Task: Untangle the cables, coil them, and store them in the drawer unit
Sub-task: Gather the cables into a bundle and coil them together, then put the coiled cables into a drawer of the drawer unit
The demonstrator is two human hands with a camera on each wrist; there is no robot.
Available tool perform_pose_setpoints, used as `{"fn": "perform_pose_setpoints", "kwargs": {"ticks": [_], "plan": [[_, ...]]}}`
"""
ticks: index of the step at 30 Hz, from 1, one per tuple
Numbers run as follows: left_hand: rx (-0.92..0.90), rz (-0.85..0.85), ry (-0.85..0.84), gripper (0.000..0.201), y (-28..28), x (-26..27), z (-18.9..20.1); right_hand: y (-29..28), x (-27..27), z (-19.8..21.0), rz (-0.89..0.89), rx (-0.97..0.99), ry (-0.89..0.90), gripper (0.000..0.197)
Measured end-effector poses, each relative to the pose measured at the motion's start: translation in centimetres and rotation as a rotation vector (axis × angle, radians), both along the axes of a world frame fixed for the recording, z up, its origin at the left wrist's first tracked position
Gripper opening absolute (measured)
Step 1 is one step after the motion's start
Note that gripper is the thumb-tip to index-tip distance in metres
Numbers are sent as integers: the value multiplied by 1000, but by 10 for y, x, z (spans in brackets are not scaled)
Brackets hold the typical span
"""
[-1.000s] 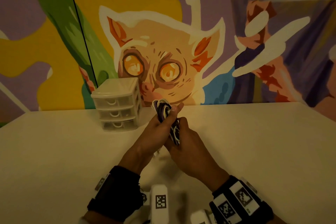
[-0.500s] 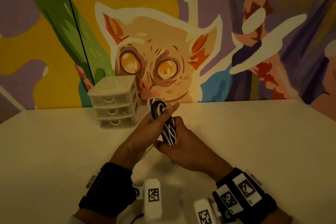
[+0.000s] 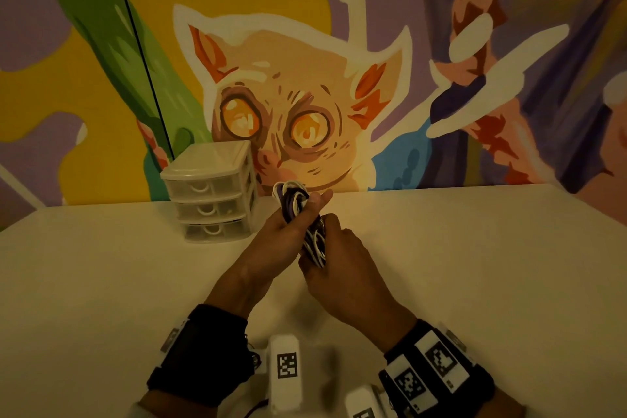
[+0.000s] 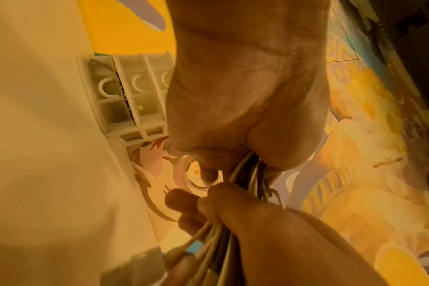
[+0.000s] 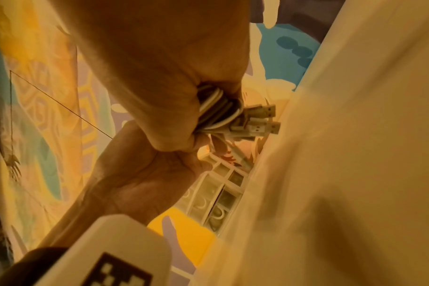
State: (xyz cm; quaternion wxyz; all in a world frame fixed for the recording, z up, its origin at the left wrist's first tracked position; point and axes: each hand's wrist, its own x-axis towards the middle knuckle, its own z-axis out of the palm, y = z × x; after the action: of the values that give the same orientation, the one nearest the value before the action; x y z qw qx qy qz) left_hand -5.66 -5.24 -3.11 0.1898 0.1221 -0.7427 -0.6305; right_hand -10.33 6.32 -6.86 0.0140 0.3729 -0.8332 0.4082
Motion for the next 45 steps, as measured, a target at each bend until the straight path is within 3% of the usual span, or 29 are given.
{"fn": "perform_pose_setpoints", "kwargs": {"ticks": [4, 6, 8, 12, 17, 20, 25, 30, 33, 38, 40, 42, 45], "plan": [[-16, 30, -1, 47, -2, -3, -4, 0, 7, 1, -7, 10, 24, 60], [-15, 59, -22, 48, -3, -4, -7, 1, 11, 7, -18, 42, 27, 56], [-36, 80, -63, 46, -4, -5, -10, 3, 15, 13, -32, 72, 6, 48], [-83, 84, -121, 27, -7, -6, -13, -1, 23, 20, -32, 98, -17, 52], [-33, 108, -183, 61, -23, -15, -22, -15, 21, 23, -113, 220, 183, 42], [1, 110, -186, 54, -28, -14, -19, -22, 17, 27, -89, 292, 267, 42], [122, 137, -184, 73, -23, -10, -14, -23, 12, 37, -54, 395, 351, 41], [276, 56, -58, 61, -15, 8, 7, -20, 10, 41, -49, 363, 234, 50], [351, 51, -93, 83, -24, 11, 14, -16, 12, 45, -37, 329, 106, 62], [352, 103, -113, 87, -45, 35, 19, -17, 18, 50, -33, 357, 57, 31], [308, 140, -92, 79, -63, 50, 17, -15, 18, 52, -33, 368, 56, 24], [226, 241, -1, 57, -86, 66, 16, -14, 15, 54, -50, 388, 63, 23], [-158, 542, 69, 21, -130, 82, 8, -17, 8, 57, -66, 403, 67, 24]]}}
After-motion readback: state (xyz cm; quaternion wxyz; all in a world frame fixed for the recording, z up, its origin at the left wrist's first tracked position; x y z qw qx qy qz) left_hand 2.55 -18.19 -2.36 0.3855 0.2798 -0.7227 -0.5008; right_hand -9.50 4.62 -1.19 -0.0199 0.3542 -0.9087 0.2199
